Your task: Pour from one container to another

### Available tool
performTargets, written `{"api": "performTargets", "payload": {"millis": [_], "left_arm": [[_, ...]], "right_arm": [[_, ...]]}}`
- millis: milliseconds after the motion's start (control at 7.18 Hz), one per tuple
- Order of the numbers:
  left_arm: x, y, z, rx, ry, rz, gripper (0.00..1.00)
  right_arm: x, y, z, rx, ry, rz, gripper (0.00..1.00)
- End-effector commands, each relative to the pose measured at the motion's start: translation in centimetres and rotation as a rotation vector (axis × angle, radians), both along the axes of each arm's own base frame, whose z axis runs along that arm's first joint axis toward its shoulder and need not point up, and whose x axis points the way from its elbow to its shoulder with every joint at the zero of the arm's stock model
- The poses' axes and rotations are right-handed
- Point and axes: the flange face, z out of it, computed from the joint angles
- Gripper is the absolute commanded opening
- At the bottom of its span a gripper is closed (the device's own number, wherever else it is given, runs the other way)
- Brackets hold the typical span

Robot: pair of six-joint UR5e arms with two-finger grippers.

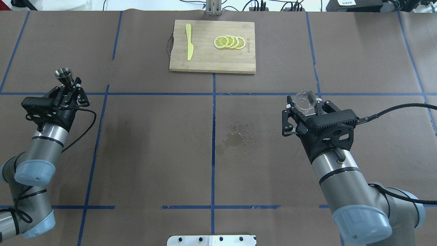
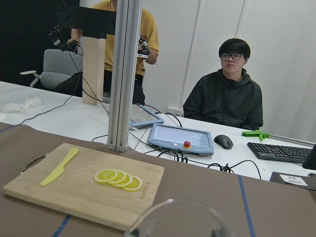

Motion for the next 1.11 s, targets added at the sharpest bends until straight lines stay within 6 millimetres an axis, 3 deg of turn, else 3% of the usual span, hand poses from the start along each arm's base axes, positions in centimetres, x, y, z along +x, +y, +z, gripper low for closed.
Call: {"api": "performTargets", "payload": {"millis": [0,557,975], "left_arm": [[-1.7,0.7,1.8,-0.019,0.025,-0.029,0.00],[-2.8,0.8,2.2,-0.008,0.103,-0.147,0.00],[-2.4,0.9,2.6,-0.031,0.184,-0.171,0.00]], "right_arm": [[0.1,-0.1,0.0,0.000,0.000,0.002,0.00],[0.1,-0.1,0.0,0.000,-0.002,0.004,0.00],[0.1,-0.1,0.0,-0.001,0.000,0.004,0.00]]}}
